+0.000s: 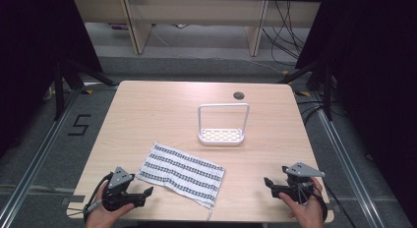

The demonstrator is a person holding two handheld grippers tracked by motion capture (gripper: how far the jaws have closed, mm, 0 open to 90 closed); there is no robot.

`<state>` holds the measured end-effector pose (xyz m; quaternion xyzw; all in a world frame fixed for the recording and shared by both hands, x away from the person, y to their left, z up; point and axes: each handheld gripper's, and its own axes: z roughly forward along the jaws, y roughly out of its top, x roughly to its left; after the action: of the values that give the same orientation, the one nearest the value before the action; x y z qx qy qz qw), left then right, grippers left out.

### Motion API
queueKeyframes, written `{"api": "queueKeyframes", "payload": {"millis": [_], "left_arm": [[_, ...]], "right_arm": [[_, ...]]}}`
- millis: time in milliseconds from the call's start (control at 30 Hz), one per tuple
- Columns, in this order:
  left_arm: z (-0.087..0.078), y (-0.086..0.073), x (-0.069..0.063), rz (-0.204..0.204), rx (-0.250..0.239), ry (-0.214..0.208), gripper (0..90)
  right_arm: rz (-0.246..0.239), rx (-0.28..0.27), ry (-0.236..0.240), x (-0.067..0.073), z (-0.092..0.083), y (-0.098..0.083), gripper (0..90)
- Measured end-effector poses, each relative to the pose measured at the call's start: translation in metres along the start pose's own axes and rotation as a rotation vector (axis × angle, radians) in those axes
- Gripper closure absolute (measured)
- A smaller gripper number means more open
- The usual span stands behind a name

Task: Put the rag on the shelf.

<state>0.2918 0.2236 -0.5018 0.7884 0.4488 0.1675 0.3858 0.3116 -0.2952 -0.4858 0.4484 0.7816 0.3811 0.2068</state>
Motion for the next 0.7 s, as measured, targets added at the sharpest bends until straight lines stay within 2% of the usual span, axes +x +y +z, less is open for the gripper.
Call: {"api": "queueKeyframes", "payload": {"millis": [33,133,167,200,267,300,333,367,433,500,533,567,600,633,700], "left_arm": [[0.0000,-0.0001,0.0001,0.000,-0.001,0.002,15.9],[-0.0006,0.0002,0.0001,0.007,0.004,0.006,15.8],[-0.0006,0.0002,0.0001,0.006,0.004,0.006,15.9],[-0.0006,0.0002,0.0000,0.006,0.005,0.006,15.8],[-0.0003,0.0001,-0.0003,0.002,0.004,0.002,15.9],[-0.0009,0.0003,-0.0004,0.010,0.006,0.005,15.9],[-0.0011,0.0005,-0.0010,0.009,0.008,0.008,15.9],[-0.0013,0.0007,-0.0017,0.010,0.010,0.011,15.9],[0.0009,-0.0002,-0.0034,-0.007,-0.022,0.004,15.9],[-0.0005,0.0006,-0.0028,0.013,0.004,0.002,15.9],[0.0007,0.0005,-0.0048,-0.006,-0.010,0.004,15.9],[-0.0006,0.0009,-0.0043,0.015,0.000,-0.009,15.9],[0.0000,0.0006,-0.0048,0.016,-0.013,-0.019,15.9],[-0.0001,0.0011,-0.0067,0.006,-0.011,-0.012,15.9],[-0.0004,0.0016,-0.0086,0.002,-0.006,-0.031,15.9]], "right_arm": [[0.013,0.011,0.014,0.0010,0.0001,0.0000,20.1],[0.005,0.008,0.032,0.0013,0.0017,-0.0002,20.4],[0.002,0.005,0.012,0.0021,0.0007,0.0000,20.5],[-0.008,0.001,0.022,0.0015,0.0016,0.0000,20.5],[0.000,0.004,0.029,0.0032,0.0022,0.0001,20.9],[0.029,0.010,0.024,0.0058,0.0013,-0.0001,21.0],[0.036,0.012,0.023,0.0067,0.0008,-0.0001,21.5],[-0.001,0.006,0.028,0.0039,0.0013,0.0005,22.1],[-0.004,0.005,0.027,0.0047,0.0010,0.0010,22.9],[-0.028,-0.004,0.034,0.0042,0.0014,0.0016,23.6],[-0.019,-0.001,0.033,0.0050,0.0012,0.0015,24.0],[-0.006,-0.006,0.033,0.0057,0.0018,0.0014,24.4],[-0.004,-0.002,0.022,0.0065,0.0007,0.0015,25.0],[-0.015,-0.004,0.022,0.0058,0.0012,0.0016,25.2],[-0.017,-0.004,0.023,0.0058,0.0014,0.0021,25.5]]}}
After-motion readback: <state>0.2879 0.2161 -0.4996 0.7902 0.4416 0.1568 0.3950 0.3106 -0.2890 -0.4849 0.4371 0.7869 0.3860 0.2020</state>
